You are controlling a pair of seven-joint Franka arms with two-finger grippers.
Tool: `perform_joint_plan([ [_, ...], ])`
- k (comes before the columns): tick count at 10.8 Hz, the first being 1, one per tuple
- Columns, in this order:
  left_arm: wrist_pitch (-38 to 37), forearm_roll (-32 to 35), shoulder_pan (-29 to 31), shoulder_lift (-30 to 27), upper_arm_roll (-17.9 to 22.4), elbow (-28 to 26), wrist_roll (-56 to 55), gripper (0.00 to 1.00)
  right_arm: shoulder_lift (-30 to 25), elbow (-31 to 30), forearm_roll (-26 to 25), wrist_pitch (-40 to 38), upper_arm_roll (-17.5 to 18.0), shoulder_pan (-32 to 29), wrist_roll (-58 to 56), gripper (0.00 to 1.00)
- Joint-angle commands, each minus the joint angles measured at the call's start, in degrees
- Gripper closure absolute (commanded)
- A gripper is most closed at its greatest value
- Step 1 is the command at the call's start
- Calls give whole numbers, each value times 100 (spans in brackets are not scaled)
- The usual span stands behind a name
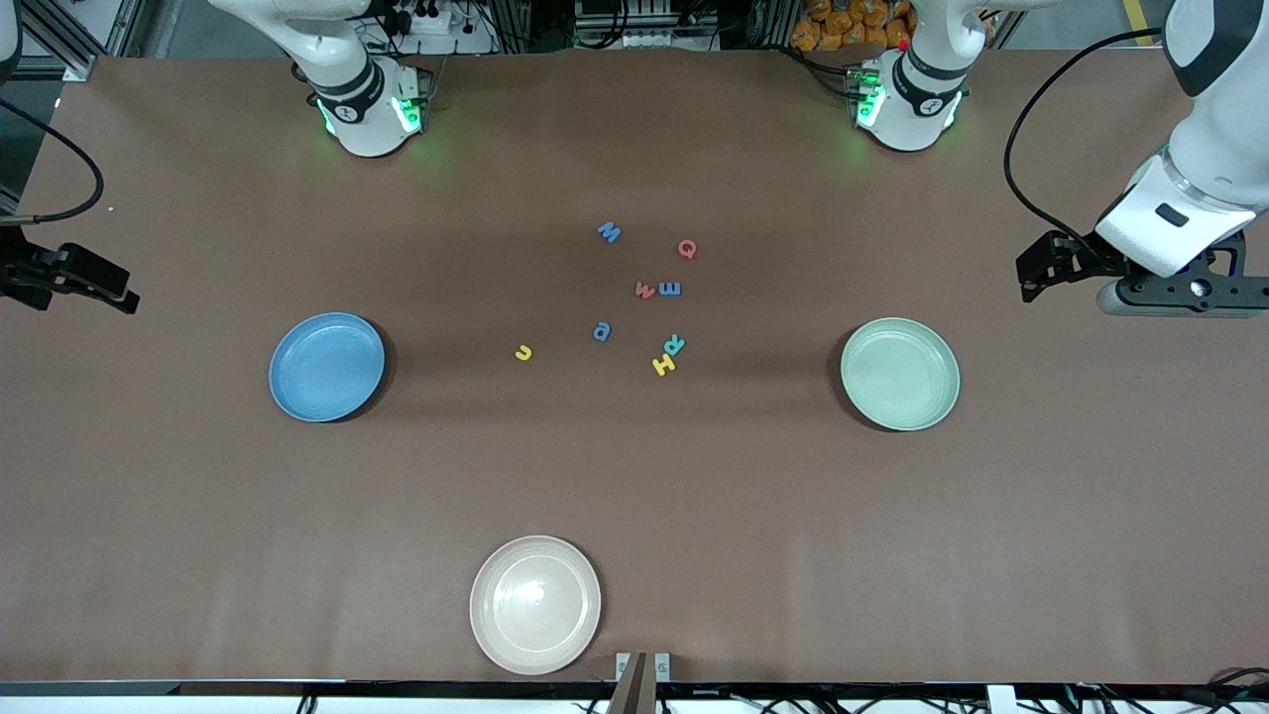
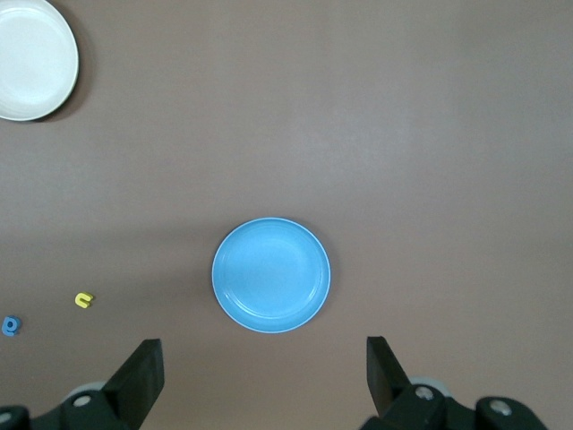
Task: Sort upper and lower case letters into plates
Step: 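Move both grippers from rest toward the scattered foam letters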
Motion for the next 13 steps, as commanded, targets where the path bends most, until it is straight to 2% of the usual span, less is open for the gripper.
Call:
perform_joint_plan([
  [1,76,-509,4,-133,45,-117,194,0,-146,-39,162,96,44,-51,76,0],
  [3,-20,-521,-40,-168,10,-135,710,0,-321,-223,250,219,53,-24,67,0],
  [6,-47,-565,-57,-160,-34,-12,801,0,-586,-663,277,440,62,-16,67,0],
  [9,-117,-460,-66,-107,-78,-12,801,0,-533,-664,268,326,71,-24,-12,0],
  [13,-100,-433,-110,367,-586,207,722,0,-217,-962,268,184,88,116,-12,0],
])
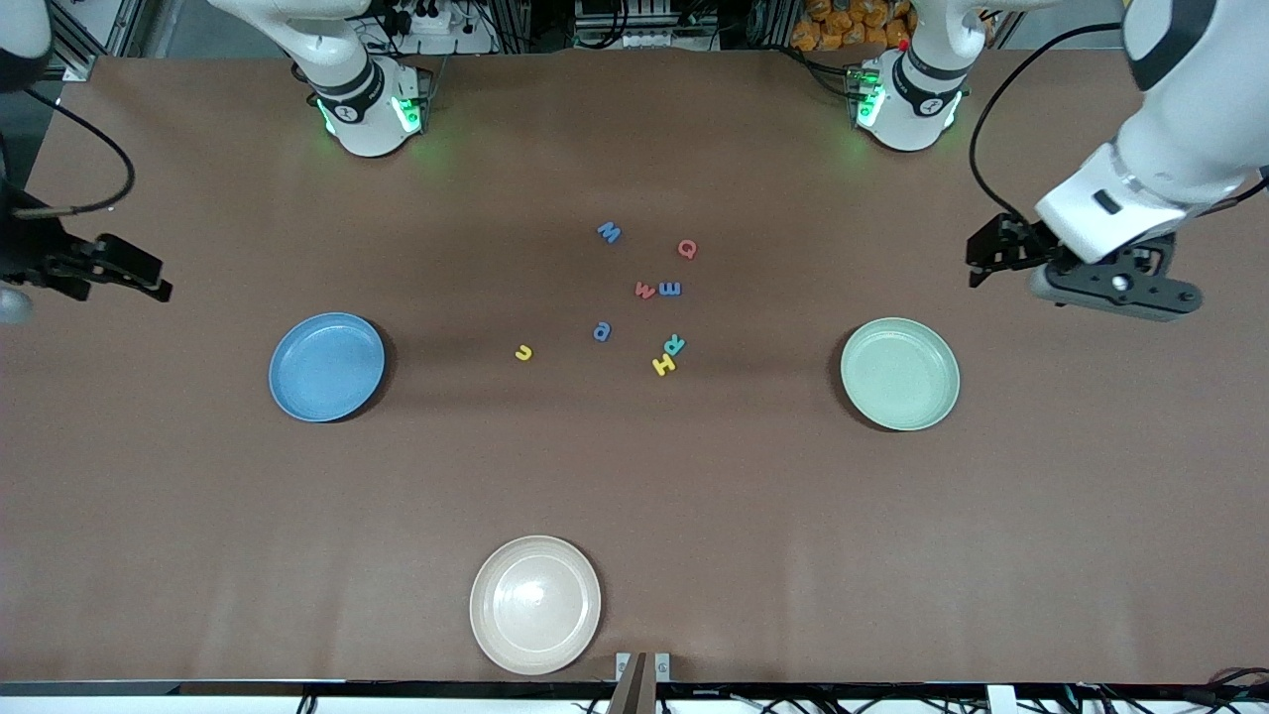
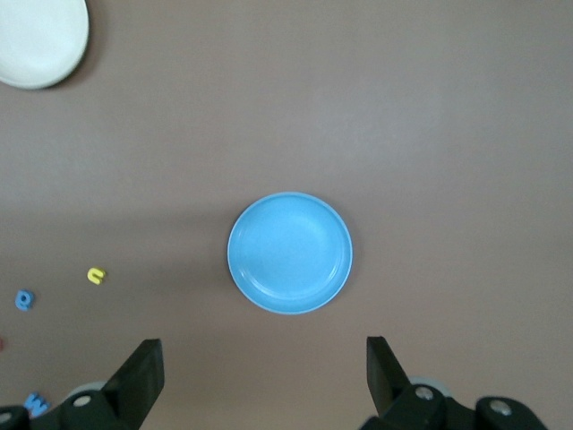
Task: Sort upper and lower case letters into plates
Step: 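Move both grippers from rest toward the scattered foam letters, then grasp the yellow u with the right gripper while the left gripper grasps the pink Q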
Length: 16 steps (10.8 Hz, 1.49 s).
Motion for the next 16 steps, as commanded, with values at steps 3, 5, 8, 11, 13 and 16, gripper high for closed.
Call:
perform_joint_plan([
  [3,-10,-14,-186,549,-650,269,161,0,548,-156,84,299,271,316,157,0],
  [5,-10,-23,-580,663,-792,243,-178,0,848,-313,84,720,560,413,1127,0],
  [8,366,-23,-1117,848,-801,-81,-1573,0,1155,-1008,84,1827,1097,510,2693,0],
  [11,1497,-40,-1417,875,-818,-1010,-2702,0,1778,-1027,84,2320,1247,843,3951,0],
  [13,1931,-84,-1426,806,-845,-1740,-2973,0,2244,-1035,84,2847,1256,1081,4653,0],
  [16,2782,-102,-1426,726,-1326,-2602,-3894,0,2658,-1027,-12,3227,1265,1432,5194,5],
])
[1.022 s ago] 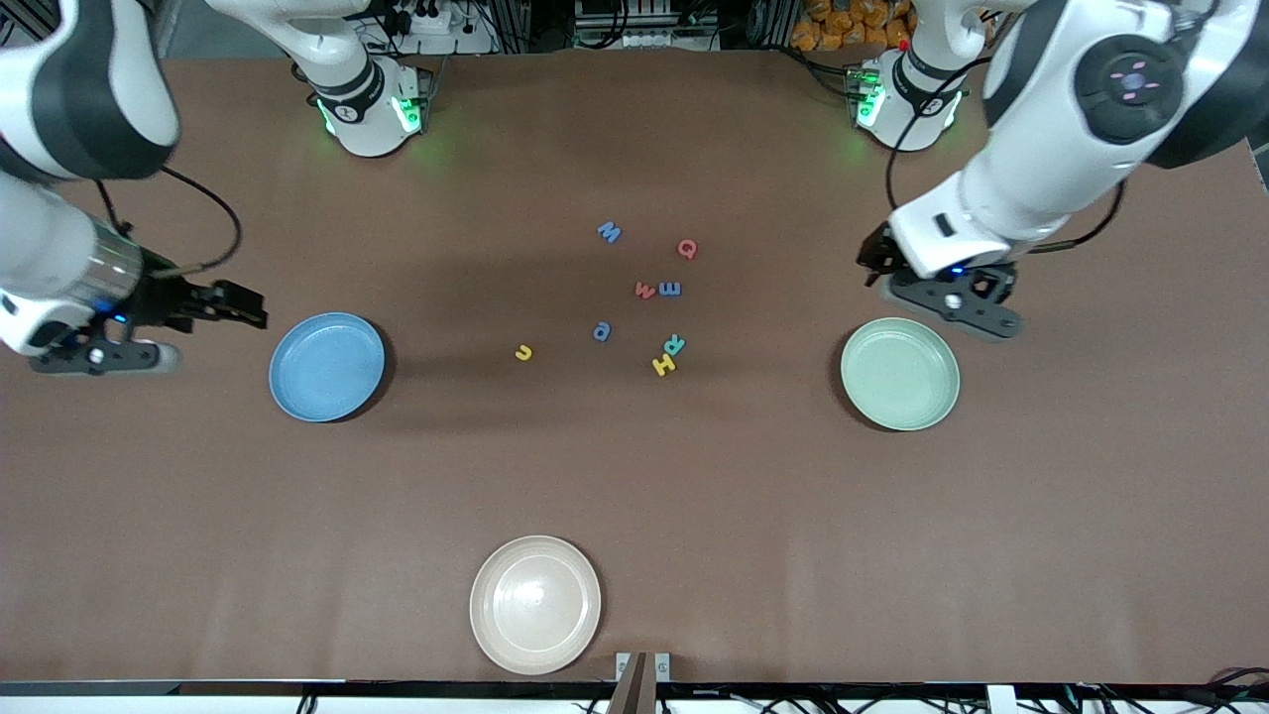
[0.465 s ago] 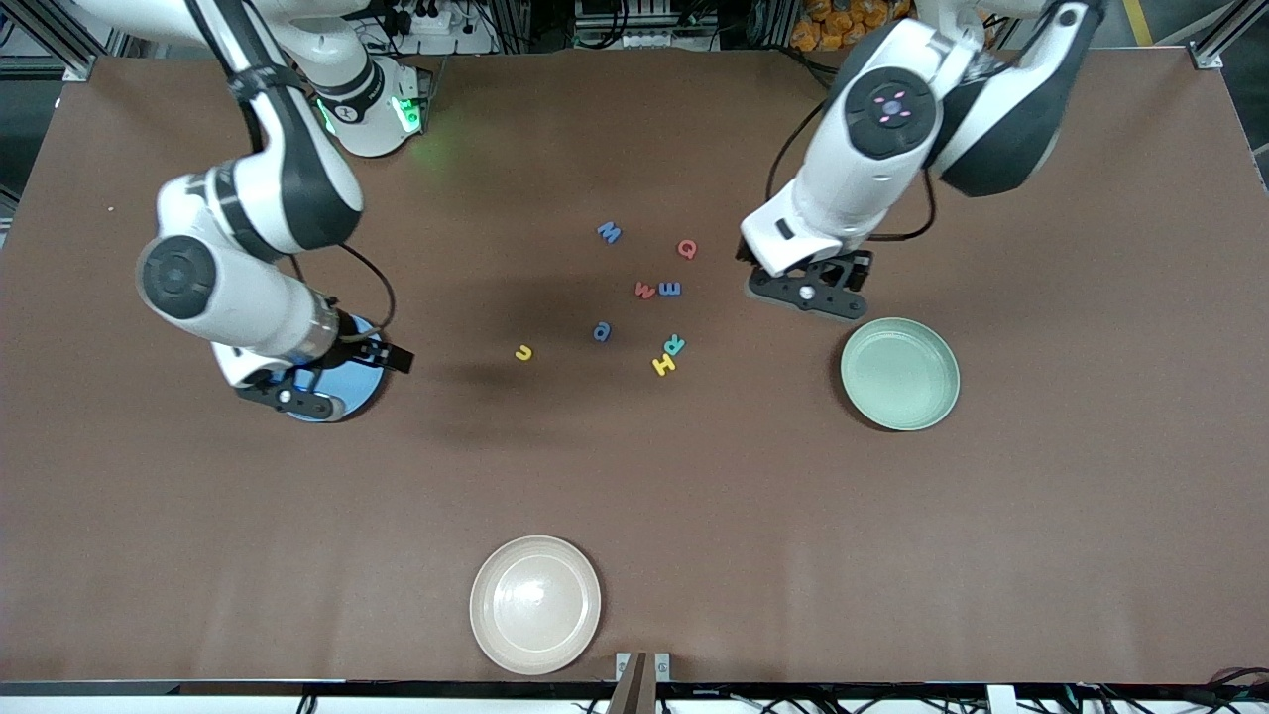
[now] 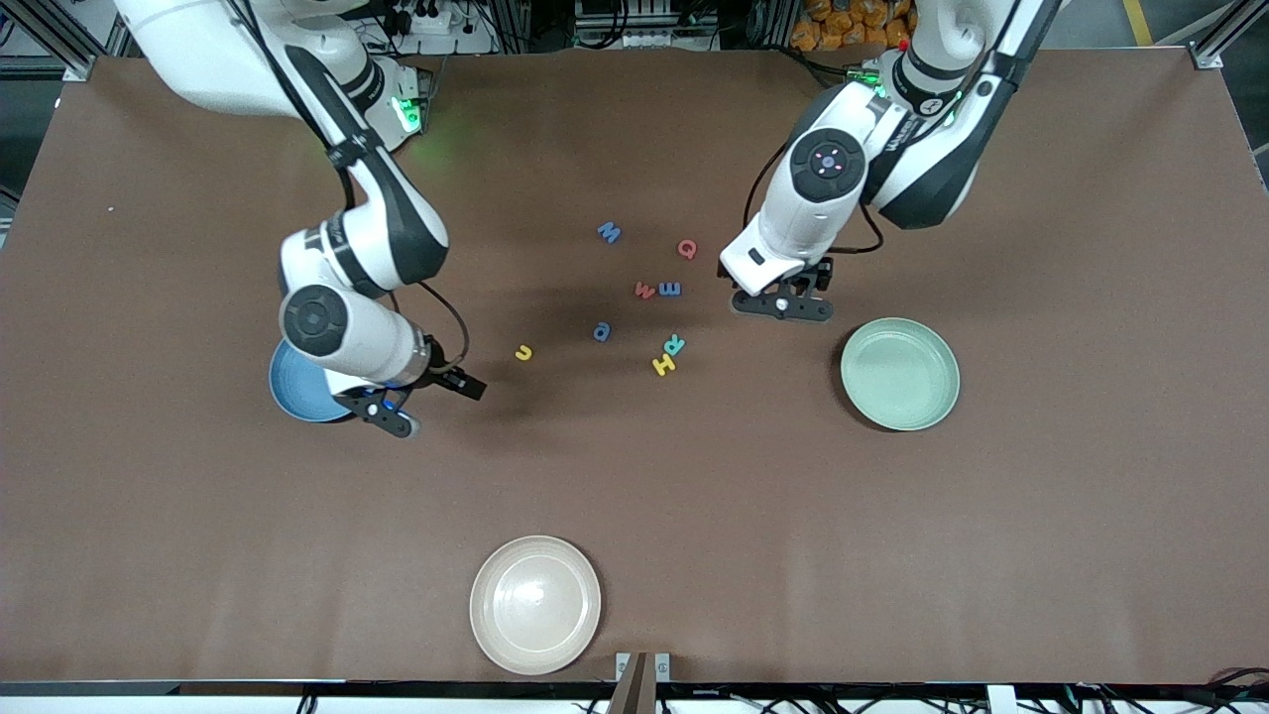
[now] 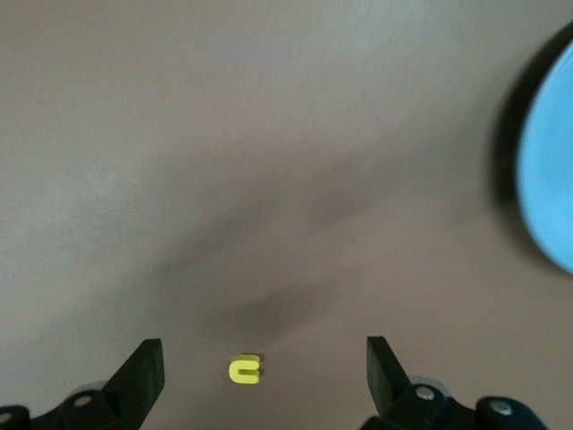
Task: Sort upper and lower case letters into plates
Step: 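Grasp the yellow u with the right gripper while the left gripper grasps the pink Q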
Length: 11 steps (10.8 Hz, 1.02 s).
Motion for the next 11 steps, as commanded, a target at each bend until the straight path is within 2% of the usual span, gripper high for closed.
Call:
perform_joint_plan([
  [1,803,-102,26,-263,-389,-832,-569,0,211,55,-84,164,29,207,234,5],
  [3,1394,-32,-61,-132,-731,-1159,-1164,0,273,-41,-111,304,56,356,339,7],
  [7,2264,433,-614,534,-733,-1283,-2105,0,378,-481,-558,963,64,716,1006,13],
  [10,2433,1994,-660,992,-733,-1240,-3290,0,458,-726,-761,1297,117,796,1192,19],
  [11,2486,2321,-660,1150,-733,-1239,-3634,0,458,-832,-778,1446,161,797,1219,22],
])
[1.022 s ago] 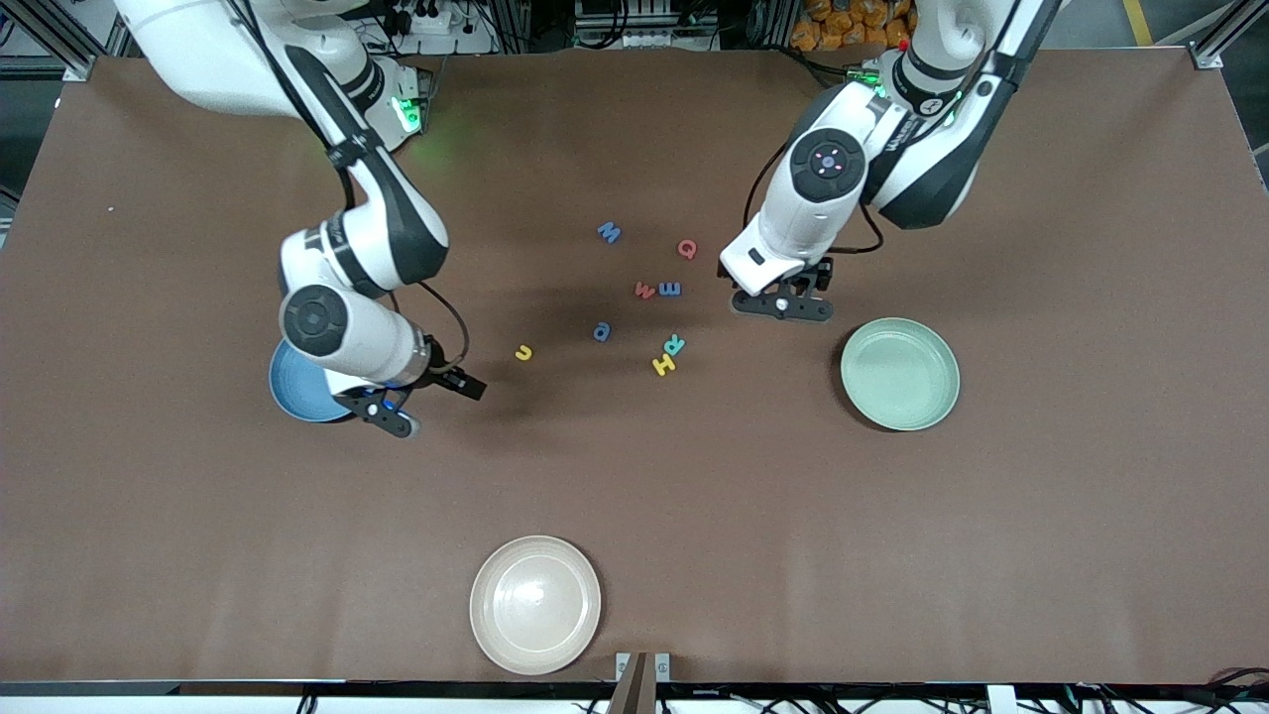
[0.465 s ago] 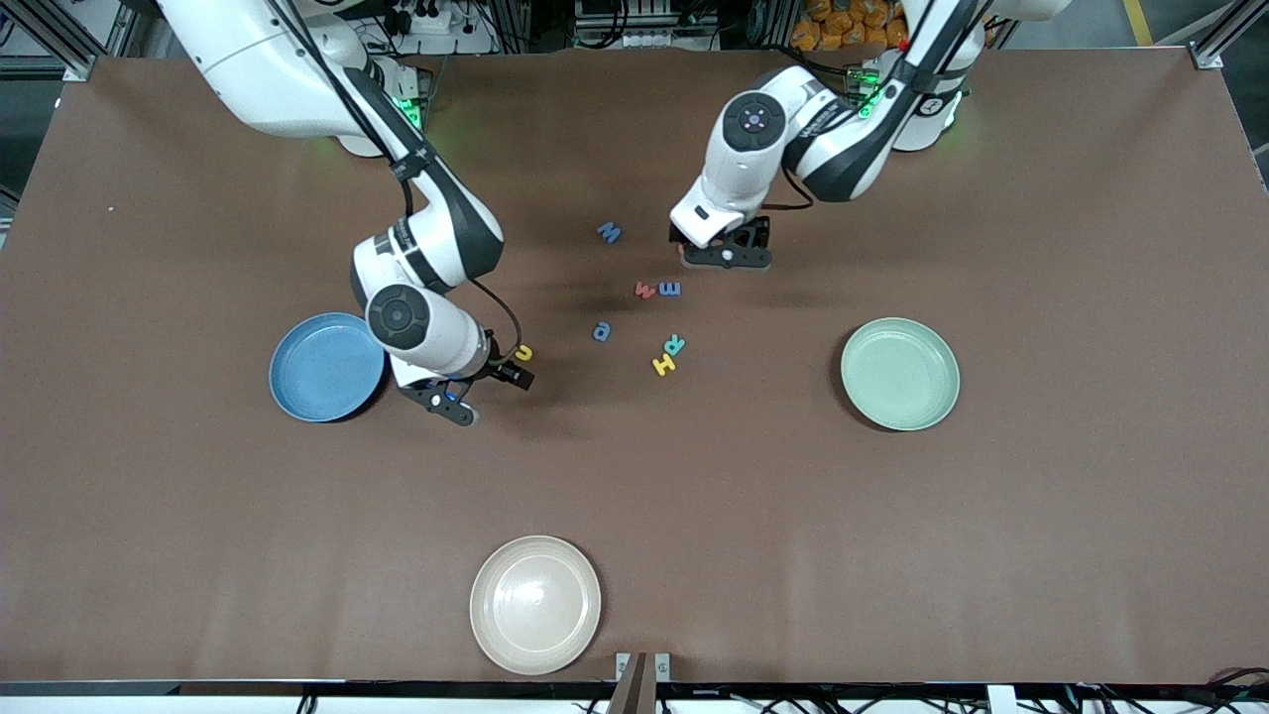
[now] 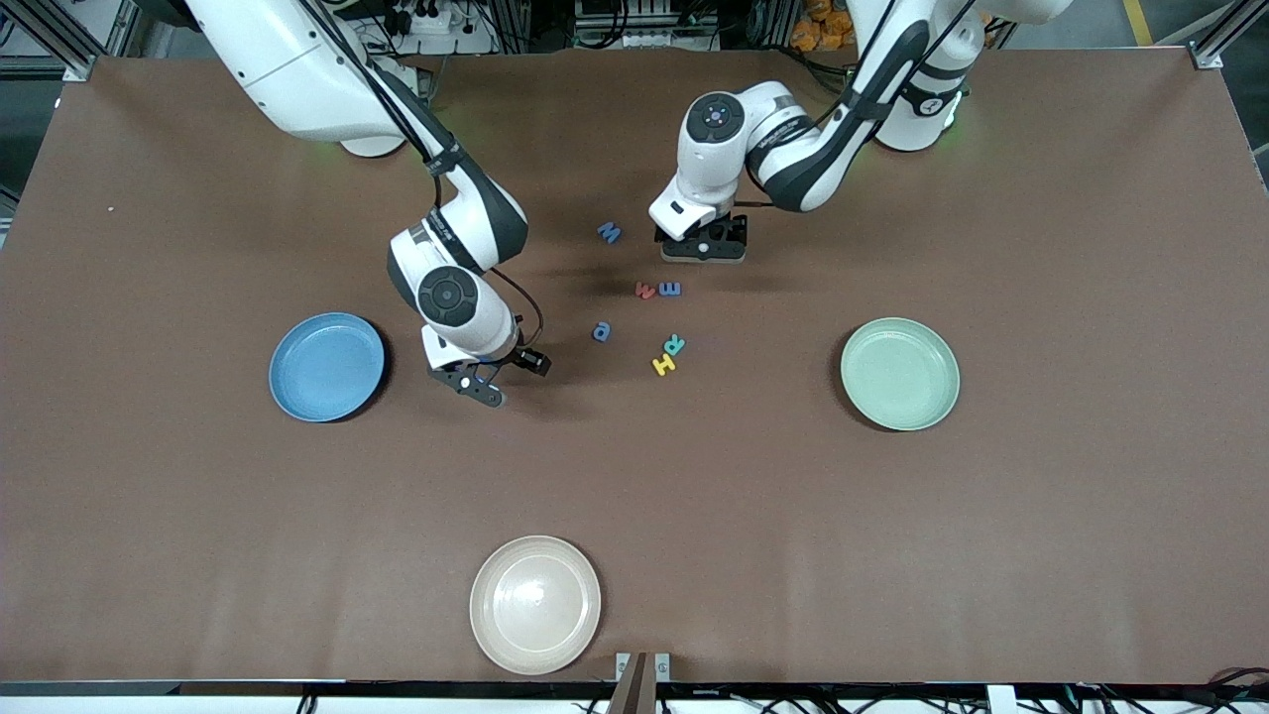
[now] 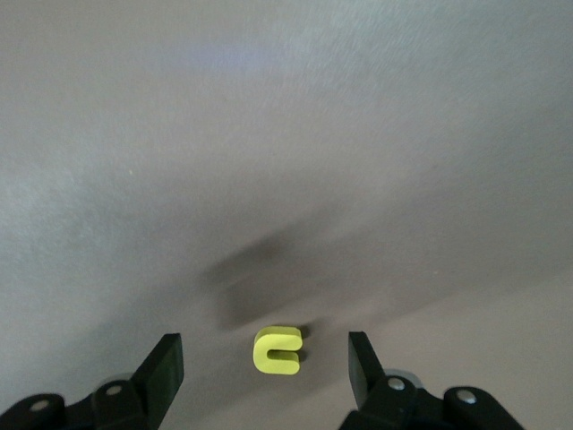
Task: Sort upper and lower case letters into plates
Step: 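Grasp the yellow u with the right gripper while the left gripper grasps the pink Q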
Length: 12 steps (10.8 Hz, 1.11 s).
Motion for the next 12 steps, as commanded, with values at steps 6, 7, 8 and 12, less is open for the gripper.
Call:
perform_joint_plan([
  [6,549,750,-171,555,-3,72,-1278,0,-46,-496,-160,689,90,-51,211,39],
  [7,567,750,-181,608,6,55,-1288,0,-47,-496,-177,689,90,-59,211,46],
  [8,575,750,-181,669,6,63,-1296,0,-47,-496,-177,689,90,-77,211,57],
  [12,576,750,-181,731,-3,72,-1875,11,-160,-488,-177,575,98,-235,89,100],
])
